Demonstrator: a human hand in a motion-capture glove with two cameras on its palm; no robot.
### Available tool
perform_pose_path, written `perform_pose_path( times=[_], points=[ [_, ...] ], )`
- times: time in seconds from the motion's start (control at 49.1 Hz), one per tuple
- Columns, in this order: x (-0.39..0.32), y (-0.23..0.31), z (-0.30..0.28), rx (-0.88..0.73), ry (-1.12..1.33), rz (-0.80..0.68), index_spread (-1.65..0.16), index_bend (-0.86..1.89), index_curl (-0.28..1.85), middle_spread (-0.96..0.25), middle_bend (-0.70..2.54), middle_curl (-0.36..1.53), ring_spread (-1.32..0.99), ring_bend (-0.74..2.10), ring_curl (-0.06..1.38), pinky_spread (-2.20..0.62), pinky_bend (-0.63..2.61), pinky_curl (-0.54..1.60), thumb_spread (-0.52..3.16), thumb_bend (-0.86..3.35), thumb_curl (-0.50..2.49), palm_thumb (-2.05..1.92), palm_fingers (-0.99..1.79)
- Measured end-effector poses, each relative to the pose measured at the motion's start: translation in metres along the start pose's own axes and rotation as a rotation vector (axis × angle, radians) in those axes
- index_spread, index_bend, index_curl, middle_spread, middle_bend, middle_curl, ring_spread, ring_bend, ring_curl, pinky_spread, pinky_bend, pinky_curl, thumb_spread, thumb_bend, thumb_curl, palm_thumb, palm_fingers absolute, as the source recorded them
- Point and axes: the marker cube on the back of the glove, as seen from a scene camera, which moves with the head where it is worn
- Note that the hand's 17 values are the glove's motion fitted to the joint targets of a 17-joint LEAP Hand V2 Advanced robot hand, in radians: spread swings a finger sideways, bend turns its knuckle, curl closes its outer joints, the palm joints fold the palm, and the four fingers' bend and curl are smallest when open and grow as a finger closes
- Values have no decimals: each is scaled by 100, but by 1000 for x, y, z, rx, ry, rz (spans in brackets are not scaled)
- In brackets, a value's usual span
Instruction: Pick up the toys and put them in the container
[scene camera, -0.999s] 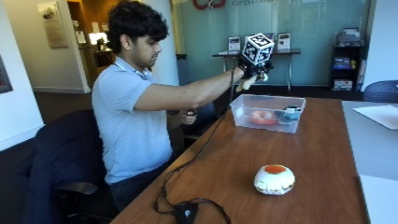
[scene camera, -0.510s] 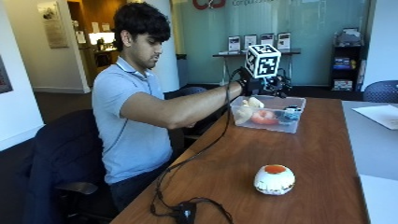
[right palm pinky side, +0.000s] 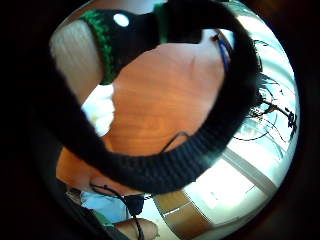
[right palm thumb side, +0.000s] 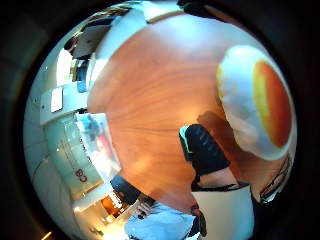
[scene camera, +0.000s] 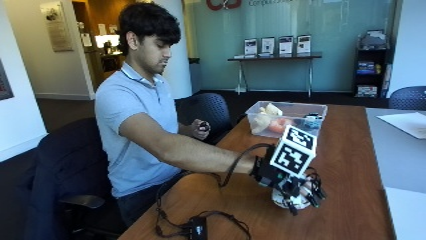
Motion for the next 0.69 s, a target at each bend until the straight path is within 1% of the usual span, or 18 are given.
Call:
perform_pose_path(
  times=[0.061, 0.102, 0.122, 0.143, 0.163, 0.183, 0.204, 0.224, 0.245, 0.306, 0.387, 0.489, 0.693],
  points=[
    [4, -4, 9, 49, -40, -52, -33, 10, 32, 0, 12, 24, 0, 14, 21, 3, 133, 32, 151, 8, 35, 12, -15],
    [4, -6, 8, 147, -92, -85, -32, 7, 29, 1, 15, 24, -1, 27, 25, -5, 139, 33, 158, 12, 36, 16, 1],
    [3, -6, 5, 201, -117, -98, -31, 13, 30, 1, 14, 24, -1, 26, 24, -6, 139, 33, 162, 14, 36, 19, 3],
    [3, -6, 2, 247, -139, -110, -31, 9, 29, 0, 22, 26, -4, 45, 30, -13, 138, 34, 166, 18, 36, 23, 28],
    [2, -6, -2, 282, -156, -122, -31, 10, 27, -1, 23, 26, -5, 48, 27, -15, 138, 32, 167, 20, 37, 26, 37],
    [1, -5, -7, 305, -169, -135, -30, 11, 27, -2, 28, 28, -8, 59, 30, -18, 138, 32, 169, 25, 39, 33, 57],
    [-1, -4, -10, 318, -178, -147, -30, 12, 26, -2, 28, 28, -10, 62, 29, -20, 136, 30, 169, 28, 40, 36, 60],
    [-3, -2, -14, 326, -185, -159, -30, 15, 27, -3, 34, 30, -12, 71, 32, -23, 135, 31, 168, 33, 42, 43, 78],
    [-5, -1, -18, 333, -192, -171, -29, 15, 26, -3, 35, 30, -13, 74, 33, -25, 134, 30, 168, 36, 43, 48, 83],
    [-18, 5, -31, 358, -223, -208, -28, 15, 28, -4, 37, 33, -16, 83, 40, -29, 133, 33, 166, 44, 47, 58, 86],
    [-43, 16, -49, 358, -278, -269, -27, 17, 30, -5, 41, 36, -20, 89, 45, -32, 131, 35, 164, 52, 49, 67, 88],
    [-97, 35, -74, 340, -309, -380, -27, 17, 31, -6, 43, 39, -22, 92, 48, -34, 129, 36, 162, 60, 52, 74, 89],
    [-210, 70, -122, 354, -240, -578, -27, 17, 32, -8, 45, 43, -25, 94, 51, -35, 128, 39, 160, 69, 55, 78, 89]
  ],
)
